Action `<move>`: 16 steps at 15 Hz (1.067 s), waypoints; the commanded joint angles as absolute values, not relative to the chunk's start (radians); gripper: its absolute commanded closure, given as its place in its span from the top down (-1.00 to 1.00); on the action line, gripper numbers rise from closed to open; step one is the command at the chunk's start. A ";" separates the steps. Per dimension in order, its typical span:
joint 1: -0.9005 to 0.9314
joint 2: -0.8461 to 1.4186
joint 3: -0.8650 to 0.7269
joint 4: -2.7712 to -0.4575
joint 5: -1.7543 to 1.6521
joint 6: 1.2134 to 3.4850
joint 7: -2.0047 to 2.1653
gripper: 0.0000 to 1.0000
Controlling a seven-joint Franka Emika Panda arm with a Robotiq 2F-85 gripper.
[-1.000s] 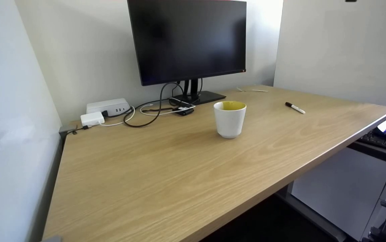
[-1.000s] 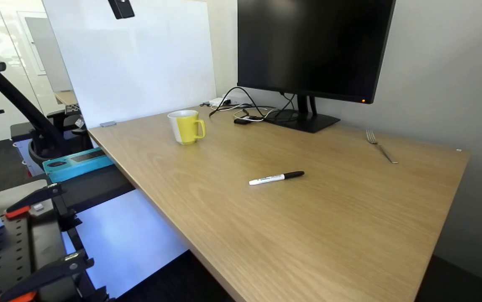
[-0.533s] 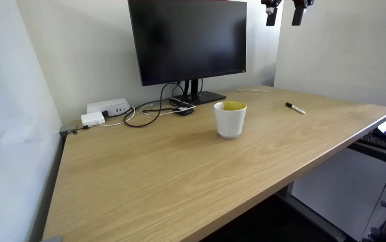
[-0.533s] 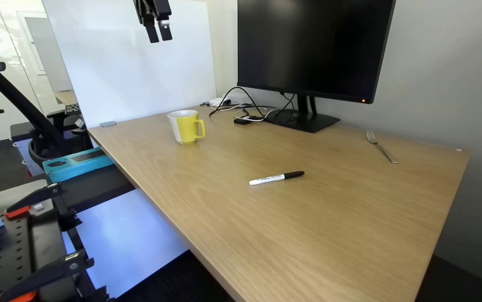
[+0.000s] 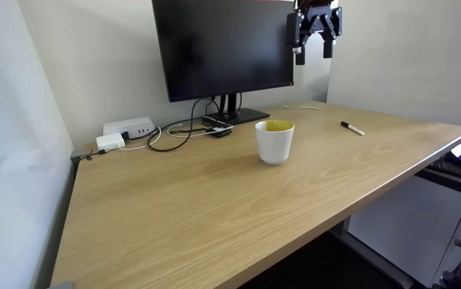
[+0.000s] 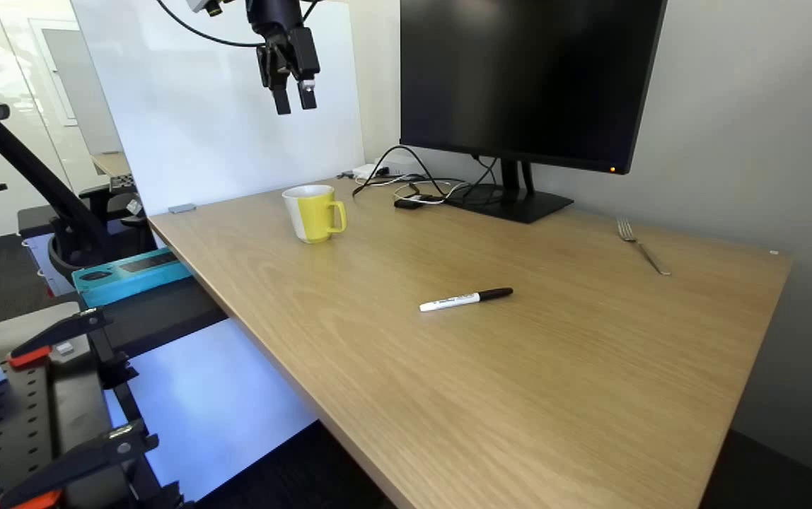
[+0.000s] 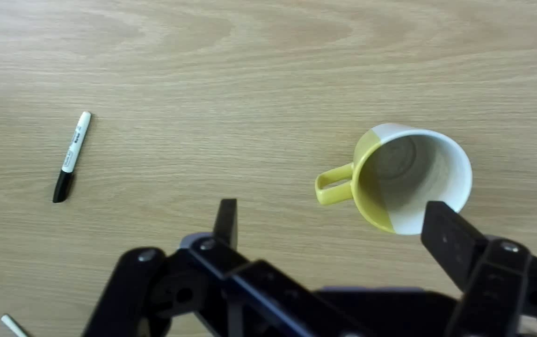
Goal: Move the mug to the right
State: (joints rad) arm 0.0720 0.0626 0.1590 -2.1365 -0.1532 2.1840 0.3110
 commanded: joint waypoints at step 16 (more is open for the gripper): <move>0.161 0.497 0.091 -1.792 -0.237 2.115 0.057 1.00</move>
State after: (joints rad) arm 0.1486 0.4678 0.0973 -1.8368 -0.2150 2.1505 0.1623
